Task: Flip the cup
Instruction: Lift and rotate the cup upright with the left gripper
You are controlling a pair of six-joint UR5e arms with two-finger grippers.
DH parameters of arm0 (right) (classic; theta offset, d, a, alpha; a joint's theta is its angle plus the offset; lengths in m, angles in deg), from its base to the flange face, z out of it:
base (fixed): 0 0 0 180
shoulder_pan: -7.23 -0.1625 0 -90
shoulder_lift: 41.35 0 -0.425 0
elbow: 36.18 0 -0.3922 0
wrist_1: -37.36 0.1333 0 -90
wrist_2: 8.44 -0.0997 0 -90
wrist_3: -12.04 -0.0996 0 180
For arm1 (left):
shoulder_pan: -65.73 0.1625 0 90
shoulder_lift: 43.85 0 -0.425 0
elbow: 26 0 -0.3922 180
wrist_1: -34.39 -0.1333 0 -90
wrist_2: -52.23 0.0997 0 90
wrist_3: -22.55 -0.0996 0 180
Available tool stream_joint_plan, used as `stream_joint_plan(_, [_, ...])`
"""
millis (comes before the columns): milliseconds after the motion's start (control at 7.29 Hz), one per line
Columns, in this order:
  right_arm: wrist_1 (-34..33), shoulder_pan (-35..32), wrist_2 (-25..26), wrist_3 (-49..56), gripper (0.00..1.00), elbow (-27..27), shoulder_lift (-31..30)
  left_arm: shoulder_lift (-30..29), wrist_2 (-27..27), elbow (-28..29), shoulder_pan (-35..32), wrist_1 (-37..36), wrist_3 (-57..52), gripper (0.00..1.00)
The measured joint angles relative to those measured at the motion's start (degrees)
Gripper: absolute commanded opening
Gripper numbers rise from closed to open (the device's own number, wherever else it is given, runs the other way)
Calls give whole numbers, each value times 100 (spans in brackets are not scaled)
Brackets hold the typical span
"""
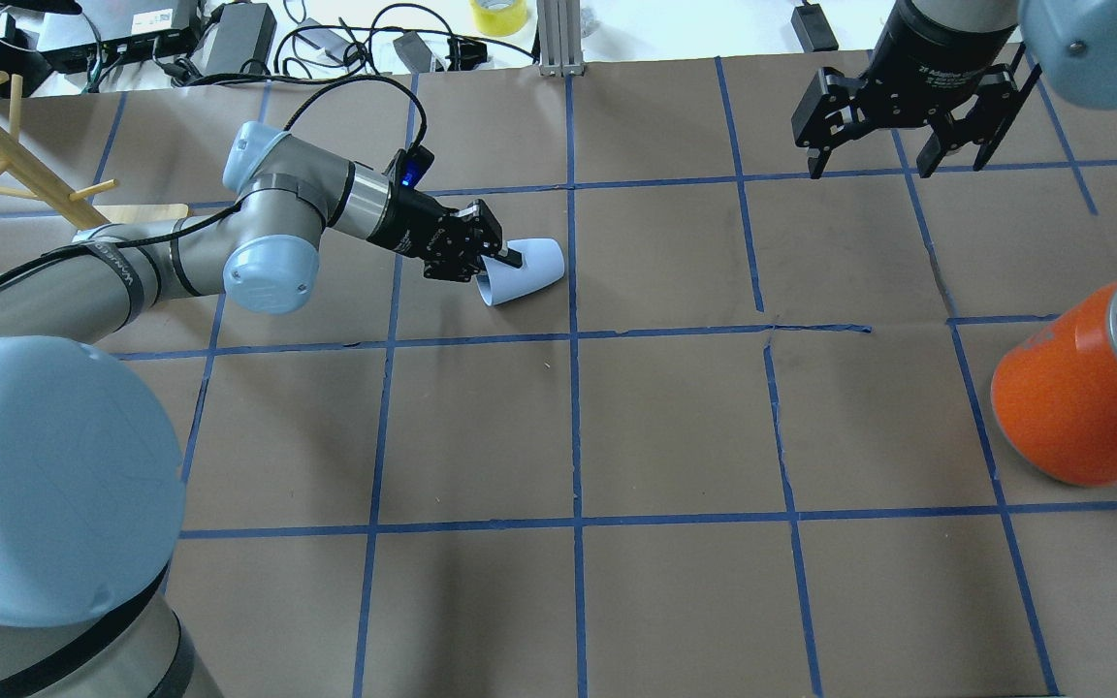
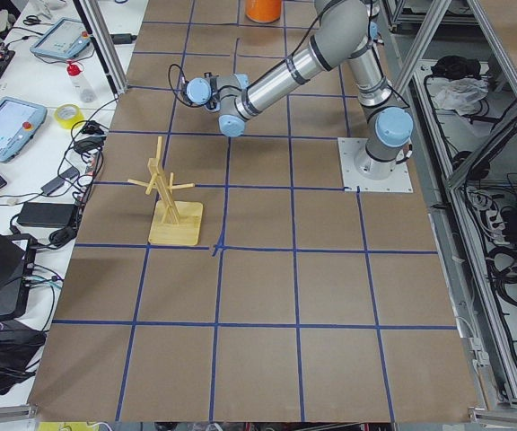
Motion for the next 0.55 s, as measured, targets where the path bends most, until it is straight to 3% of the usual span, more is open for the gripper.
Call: stream_joint_plan(549, [-12, 0, 20, 4, 100, 0, 1, 579, 1189, 309, -160, 285, 374, 0])
